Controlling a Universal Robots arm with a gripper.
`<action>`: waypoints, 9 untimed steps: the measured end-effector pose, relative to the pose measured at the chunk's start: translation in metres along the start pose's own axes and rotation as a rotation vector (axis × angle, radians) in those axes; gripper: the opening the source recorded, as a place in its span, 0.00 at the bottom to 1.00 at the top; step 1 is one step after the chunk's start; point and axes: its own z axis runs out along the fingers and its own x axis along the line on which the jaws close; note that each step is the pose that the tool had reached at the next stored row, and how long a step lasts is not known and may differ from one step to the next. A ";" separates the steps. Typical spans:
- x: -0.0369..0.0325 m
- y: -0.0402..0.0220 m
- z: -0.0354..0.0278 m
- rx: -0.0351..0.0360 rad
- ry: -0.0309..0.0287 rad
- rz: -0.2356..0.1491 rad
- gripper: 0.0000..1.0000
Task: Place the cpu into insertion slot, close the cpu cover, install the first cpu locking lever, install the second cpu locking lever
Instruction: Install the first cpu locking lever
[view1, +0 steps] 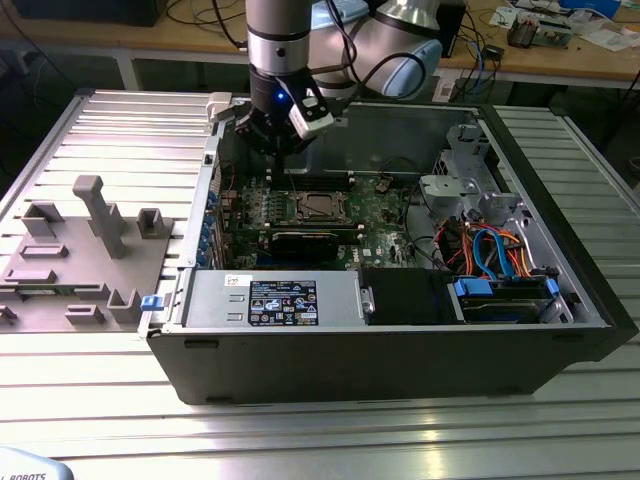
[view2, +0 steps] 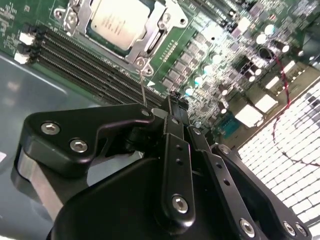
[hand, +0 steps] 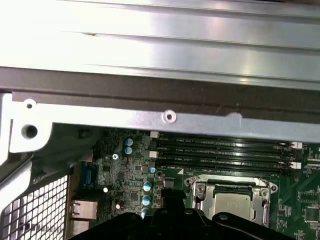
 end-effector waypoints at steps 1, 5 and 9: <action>0.0001 0.0015 0.0000 0.0000 0.0000 0.000 0.11; 0.0011 0.0065 0.0002 0.0000 0.0000 0.000 0.11; 0.0034 0.0090 0.0003 0.0000 0.0001 0.000 0.11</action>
